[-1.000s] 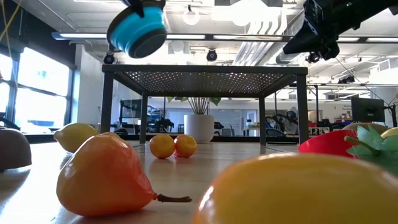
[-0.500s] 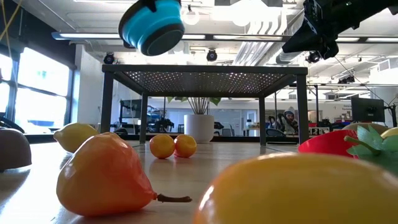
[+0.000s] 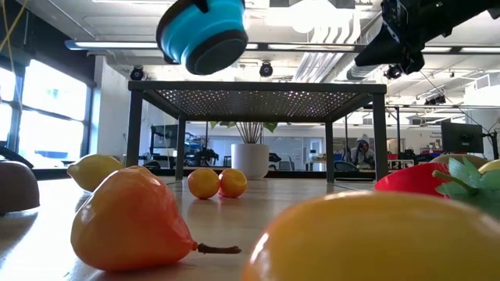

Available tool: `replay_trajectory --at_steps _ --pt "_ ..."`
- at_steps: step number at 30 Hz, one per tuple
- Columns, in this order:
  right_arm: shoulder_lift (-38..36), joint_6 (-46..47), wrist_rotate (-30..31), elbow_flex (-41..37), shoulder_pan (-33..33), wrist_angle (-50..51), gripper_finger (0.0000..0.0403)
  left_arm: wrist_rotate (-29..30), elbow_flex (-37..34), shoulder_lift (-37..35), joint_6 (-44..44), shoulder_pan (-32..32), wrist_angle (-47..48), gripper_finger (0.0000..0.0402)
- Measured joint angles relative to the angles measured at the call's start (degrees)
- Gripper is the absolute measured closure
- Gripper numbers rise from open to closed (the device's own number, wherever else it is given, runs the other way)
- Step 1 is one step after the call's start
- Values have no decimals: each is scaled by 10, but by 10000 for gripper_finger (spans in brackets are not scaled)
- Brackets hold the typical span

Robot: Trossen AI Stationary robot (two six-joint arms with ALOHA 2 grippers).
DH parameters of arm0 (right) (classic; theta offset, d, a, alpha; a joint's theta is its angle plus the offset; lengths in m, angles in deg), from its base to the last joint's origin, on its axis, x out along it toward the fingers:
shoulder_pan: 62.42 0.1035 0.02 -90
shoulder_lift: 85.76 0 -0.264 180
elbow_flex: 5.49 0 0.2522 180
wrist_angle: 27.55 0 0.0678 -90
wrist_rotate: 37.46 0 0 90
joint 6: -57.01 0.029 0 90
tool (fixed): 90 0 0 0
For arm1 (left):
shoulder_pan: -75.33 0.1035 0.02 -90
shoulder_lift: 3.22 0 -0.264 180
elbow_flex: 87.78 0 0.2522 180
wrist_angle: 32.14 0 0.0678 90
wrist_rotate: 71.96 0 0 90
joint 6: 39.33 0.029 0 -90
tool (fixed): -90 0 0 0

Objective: Pick & Place Fruit
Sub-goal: Put the blue strainer bowl on the shelf

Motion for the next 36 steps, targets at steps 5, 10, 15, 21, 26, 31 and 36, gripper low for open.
replay_trajectory --at_steps 5,10,15,21,26,31,36 --pt "0 0 -14 0 0 0 372 -1 74 49 -8 -19 19 392" --pt "0 -1 -14 0 0 0 372 -3 167 111 -25 -21 82 392" --pt "0 -1 -14 0 0 6 372 -1 233 179 -34 -26 131 392" --pt "0 -2 -15 0 0 32 372 -6 238 204 -46 -33 127 392" --pt "0 0 -14 0 0 31 372 -17 237 213 -61 -50 126 392" --pt "0 2 -14 0 0 30 372 -23 235 215 -85 -68 128 393" --pt "0 5 -14 0 0 29 372 -29 235 215 -111 -86 128 393"
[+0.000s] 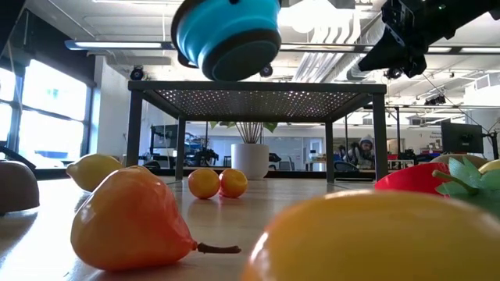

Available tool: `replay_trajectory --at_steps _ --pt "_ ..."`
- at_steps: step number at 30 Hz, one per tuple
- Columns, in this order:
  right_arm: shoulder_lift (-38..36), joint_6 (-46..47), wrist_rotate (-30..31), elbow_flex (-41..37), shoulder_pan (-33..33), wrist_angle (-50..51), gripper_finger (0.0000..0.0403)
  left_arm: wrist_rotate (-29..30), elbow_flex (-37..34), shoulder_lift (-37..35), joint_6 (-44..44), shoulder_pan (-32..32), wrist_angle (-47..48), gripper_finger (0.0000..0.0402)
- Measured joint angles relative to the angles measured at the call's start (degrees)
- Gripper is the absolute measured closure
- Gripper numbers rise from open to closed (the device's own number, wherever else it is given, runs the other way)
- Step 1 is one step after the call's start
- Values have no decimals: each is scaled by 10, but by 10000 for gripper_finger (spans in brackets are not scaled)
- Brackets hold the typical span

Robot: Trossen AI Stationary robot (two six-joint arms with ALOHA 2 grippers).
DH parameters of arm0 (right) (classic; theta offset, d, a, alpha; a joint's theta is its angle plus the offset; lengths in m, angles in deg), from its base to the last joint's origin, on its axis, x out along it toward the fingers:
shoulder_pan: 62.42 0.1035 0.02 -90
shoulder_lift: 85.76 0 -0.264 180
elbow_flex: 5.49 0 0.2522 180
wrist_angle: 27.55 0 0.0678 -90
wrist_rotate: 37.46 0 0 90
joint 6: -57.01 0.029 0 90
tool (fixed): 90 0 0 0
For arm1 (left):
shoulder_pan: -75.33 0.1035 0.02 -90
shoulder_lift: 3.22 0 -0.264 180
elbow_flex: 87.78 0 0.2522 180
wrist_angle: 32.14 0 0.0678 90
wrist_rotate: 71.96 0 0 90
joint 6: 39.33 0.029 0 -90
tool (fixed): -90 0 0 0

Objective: Pick & Place Fruit
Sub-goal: Put the blue strainer bowl on the shelf

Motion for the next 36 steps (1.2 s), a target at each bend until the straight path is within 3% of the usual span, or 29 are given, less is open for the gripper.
replay_trajectory --at_steps 5,14,36 --pt "0 0 0 0 0 0 372 -4 -10 6 -3 -3 -3 393" --pt "0 0 -2 0 0 0 372 -7 -92 7 -6 2 0 393" --pt "0 0 -1 0 0 0 372 -33 -96 6 -23 2 -20 366"
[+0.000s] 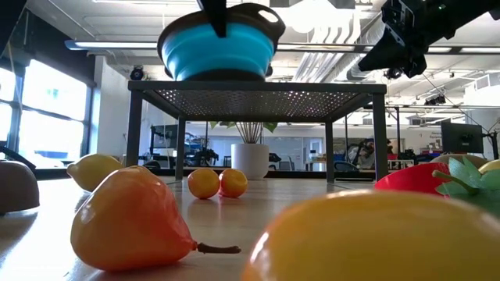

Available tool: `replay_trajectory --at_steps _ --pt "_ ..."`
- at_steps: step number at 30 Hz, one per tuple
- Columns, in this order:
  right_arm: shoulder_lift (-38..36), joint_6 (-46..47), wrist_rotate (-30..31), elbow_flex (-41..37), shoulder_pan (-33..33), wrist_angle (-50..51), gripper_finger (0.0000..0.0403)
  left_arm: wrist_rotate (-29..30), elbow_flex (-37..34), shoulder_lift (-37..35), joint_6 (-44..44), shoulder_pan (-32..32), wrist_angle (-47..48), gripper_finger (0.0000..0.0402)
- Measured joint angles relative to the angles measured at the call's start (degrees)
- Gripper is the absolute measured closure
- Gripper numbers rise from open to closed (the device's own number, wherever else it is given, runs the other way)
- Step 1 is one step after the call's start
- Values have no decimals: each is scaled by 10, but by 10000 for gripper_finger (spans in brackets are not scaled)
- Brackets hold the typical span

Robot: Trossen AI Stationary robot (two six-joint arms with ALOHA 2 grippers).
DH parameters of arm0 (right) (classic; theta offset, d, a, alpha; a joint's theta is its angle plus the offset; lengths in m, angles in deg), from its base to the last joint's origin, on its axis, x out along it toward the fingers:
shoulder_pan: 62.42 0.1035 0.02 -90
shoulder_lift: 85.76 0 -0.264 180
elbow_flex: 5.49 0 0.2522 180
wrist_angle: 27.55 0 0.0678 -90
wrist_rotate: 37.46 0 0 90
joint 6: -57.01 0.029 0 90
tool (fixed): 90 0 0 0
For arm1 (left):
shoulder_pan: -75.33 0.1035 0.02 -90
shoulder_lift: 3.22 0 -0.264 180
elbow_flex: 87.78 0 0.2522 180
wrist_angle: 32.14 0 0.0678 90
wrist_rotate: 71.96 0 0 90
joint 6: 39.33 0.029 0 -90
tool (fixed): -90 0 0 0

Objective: Pick & Place Fruit
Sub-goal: Put the blue strainer bowl on the shelf

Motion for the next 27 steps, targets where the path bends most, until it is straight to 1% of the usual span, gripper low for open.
replay_trajectory --at_steps 10,15,17,23,27 --pt "0 0 0 0 0 0 372 -1 0 0 6 0 -10 364" --pt "0 0 -1 0 0 0 372 -19 0 0 6 0 -10 358" --pt "0 0 -9 0 0 0 372 -28 0 0 6 0 -10 345" --pt "0 0 -16 0 0 0 372 -28 0 -1 13 0 -13 278" --pt "0 0 -16 0 0 0 372 -28 19 -1 18 0 -9 259"
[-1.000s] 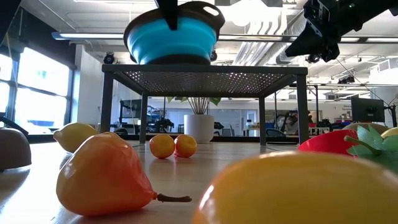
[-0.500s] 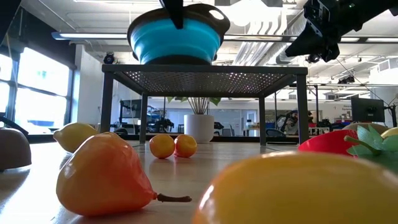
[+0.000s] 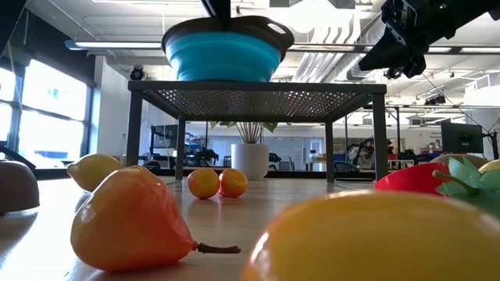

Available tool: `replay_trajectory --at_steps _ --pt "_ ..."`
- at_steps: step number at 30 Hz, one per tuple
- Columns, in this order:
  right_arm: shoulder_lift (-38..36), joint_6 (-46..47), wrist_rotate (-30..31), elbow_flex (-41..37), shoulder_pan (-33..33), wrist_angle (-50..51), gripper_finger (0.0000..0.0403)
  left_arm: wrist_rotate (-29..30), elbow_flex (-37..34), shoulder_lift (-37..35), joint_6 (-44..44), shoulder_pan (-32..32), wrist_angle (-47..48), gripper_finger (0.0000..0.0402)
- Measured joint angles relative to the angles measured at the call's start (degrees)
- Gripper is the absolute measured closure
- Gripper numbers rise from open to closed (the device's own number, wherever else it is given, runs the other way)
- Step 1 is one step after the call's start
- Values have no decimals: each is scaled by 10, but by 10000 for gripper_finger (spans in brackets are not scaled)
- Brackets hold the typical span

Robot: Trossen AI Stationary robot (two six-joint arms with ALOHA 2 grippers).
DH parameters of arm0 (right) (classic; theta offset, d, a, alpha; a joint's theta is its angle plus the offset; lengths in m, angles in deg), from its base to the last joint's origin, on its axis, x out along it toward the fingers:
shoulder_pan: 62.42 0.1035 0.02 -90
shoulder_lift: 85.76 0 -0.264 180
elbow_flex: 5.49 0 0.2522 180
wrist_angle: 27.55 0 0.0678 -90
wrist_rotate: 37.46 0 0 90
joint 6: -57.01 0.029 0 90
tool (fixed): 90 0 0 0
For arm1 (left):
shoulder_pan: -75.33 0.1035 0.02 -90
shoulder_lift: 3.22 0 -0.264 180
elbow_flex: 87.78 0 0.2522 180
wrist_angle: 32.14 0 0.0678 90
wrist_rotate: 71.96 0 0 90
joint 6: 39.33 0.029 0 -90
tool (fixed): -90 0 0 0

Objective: Pick & Place Fruit
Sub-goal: Put the blue strainer bowl on the shelf

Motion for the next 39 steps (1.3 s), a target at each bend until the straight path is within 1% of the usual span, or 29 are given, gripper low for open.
replay_trajectory --at_steps 4,8,10,13,15,17,22,24,27,31,33,35,39 --pt "0 0 0 0 0 0 372 2 42 0 25 0 0 256" --pt "0 0 0 0 0 0 372 4 102 0 49 0 0 256" --pt "0 -1 0 0 0 0 372 6 95 -15 60 0 -24 256" --pt "0 -2 0 0 0 -1 372 26 93 -39 58 2 -8 262" --pt "0 -2 -6 0 0 -2 372 55 95 -57 32 3 20 277" --pt "0 -2 -16 0 0 -3 372 80 95 -74 6 3 25 301" --pt "0 -2 -29 0 0 0 372 114 95 -105 -21 -3 28 386" --pt "0 -5 -29 0 0 0 372 137 95 -107 -38 -18 23 393" --pt "0 -6 -28 0 0 0 372 169 71 -108 -44 -51 1 395" --pt "0 -7 -28 0 0 -2 372 218 8 -107 -46 -91 -54 400" --pt "0 -7 -27 0 0 -2 372 239 -20 -106 -32 -106 -94 401" --pt "0 -7 -26 0 0 -2 372 238 -43 -106 -18 -115 -129 401" --pt "0 -6 -26 0 0 -2 372 206 -96 -107 3 -113 -210 401"
